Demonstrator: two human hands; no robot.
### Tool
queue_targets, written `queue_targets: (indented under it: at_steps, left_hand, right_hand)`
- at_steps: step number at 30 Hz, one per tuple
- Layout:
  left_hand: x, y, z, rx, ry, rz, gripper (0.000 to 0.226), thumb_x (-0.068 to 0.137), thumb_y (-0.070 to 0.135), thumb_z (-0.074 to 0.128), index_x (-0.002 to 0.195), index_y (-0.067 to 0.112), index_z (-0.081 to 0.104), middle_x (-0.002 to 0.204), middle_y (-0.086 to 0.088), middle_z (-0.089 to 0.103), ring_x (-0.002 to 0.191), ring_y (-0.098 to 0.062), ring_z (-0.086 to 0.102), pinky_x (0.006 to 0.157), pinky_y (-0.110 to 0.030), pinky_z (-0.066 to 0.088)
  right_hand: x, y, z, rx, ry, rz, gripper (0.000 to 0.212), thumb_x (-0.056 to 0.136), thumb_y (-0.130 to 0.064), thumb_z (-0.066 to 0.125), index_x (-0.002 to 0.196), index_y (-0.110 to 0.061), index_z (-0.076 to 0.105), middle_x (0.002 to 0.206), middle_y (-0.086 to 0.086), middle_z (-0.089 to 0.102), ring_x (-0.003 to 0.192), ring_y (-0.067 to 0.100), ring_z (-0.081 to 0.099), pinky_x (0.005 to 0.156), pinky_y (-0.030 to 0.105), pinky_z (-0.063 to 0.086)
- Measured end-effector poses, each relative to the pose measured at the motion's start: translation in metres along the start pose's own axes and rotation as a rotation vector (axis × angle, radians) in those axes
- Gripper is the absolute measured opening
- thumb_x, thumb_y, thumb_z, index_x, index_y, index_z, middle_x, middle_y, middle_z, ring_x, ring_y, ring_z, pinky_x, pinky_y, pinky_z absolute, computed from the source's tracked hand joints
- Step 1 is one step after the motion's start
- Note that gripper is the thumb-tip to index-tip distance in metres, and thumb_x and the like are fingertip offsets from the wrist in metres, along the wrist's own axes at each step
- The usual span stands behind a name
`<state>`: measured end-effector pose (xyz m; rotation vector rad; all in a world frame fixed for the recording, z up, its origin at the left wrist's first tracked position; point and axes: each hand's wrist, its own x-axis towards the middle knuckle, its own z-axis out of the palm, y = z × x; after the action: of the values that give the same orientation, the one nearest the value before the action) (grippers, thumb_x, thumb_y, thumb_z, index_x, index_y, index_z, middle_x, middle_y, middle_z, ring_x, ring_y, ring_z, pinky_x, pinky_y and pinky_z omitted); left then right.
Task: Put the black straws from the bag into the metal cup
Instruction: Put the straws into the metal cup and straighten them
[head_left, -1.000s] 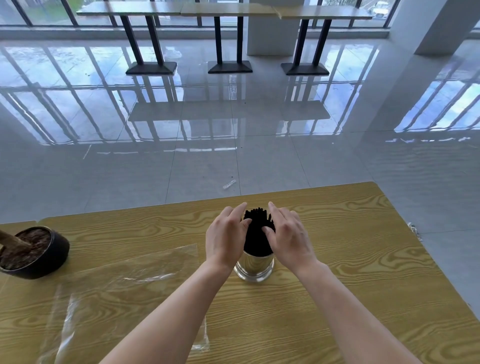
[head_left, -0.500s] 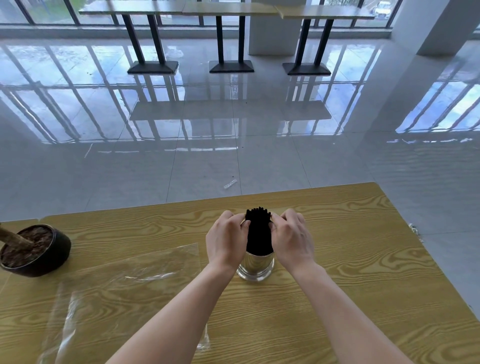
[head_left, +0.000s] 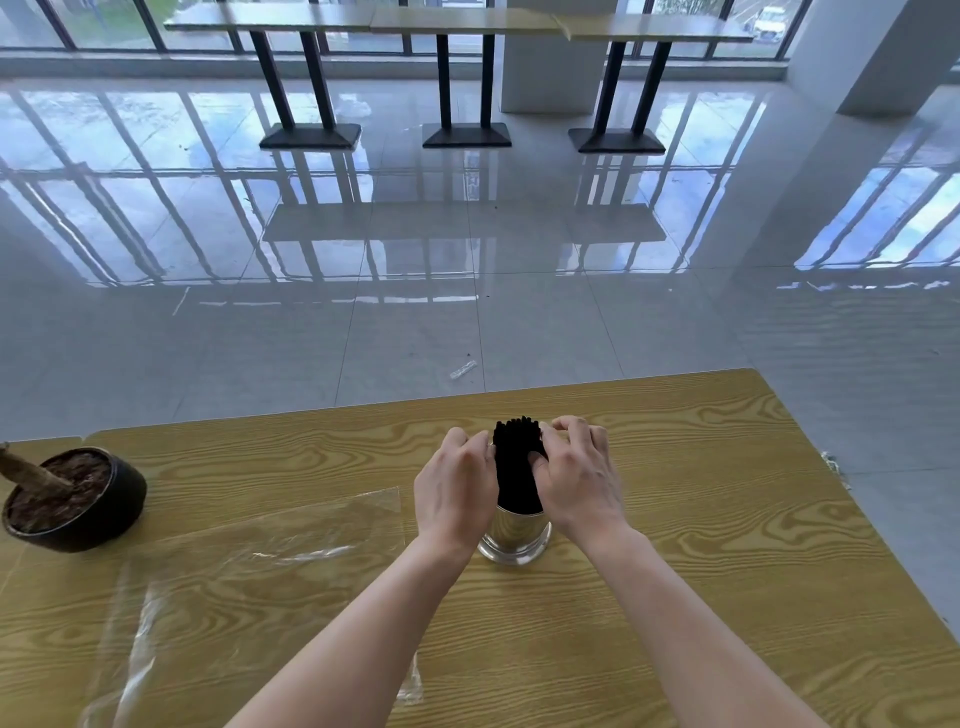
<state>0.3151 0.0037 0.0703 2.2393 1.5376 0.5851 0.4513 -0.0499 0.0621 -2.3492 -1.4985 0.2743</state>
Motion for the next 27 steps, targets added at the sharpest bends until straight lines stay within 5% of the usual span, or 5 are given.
queue_targets:
  at_steps: [4,8,27]
  left_hand:
    - [-0.004,0.004,-0.002,0.052,-0.050,-0.002,0.012,0.093,0.020,0.040,0.090,0.017,0.051,0.086,-0.001,0.048,0.069,-0.028,0.057,0.053,-0.032,0.034]
    - [-0.007,0.006,-0.001,0.129,-0.122,0.007,0.047,0.091,0.025,0.040,0.135,0.011,0.047,0.108,-0.007,0.054,0.086,-0.028,0.063,0.059,-0.033,0.039]
    - [-0.021,-0.004,-0.031,0.195,-0.120,0.045,0.065,0.092,0.033,0.040,0.152,0.012,0.028,0.127,-0.008,0.052,0.109,-0.025,0.054,0.077,-0.035,0.049]
  right_hand:
    - [-0.001,-0.001,-0.002,0.021,-0.019,0.008,0.047,0.101,-0.040,0.046,0.140,-0.015,0.051,0.148,0.004,0.043,0.134,0.025,0.032,0.107,0.039,0.040]
    - [-0.003,-0.003,-0.003,0.029,-0.013,0.011,0.050,0.100,-0.043,0.048,0.140,-0.013,0.050,0.148,0.005,0.045,0.135,0.024,0.033,0.109,0.038,0.039]
    - [-0.024,-0.015,-0.024,0.056,0.032,-0.036,0.060,0.099,-0.041,0.053,0.150,-0.013,0.039,0.149,0.004,0.044,0.139,0.023,0.031,0.111,0.037,0.037]
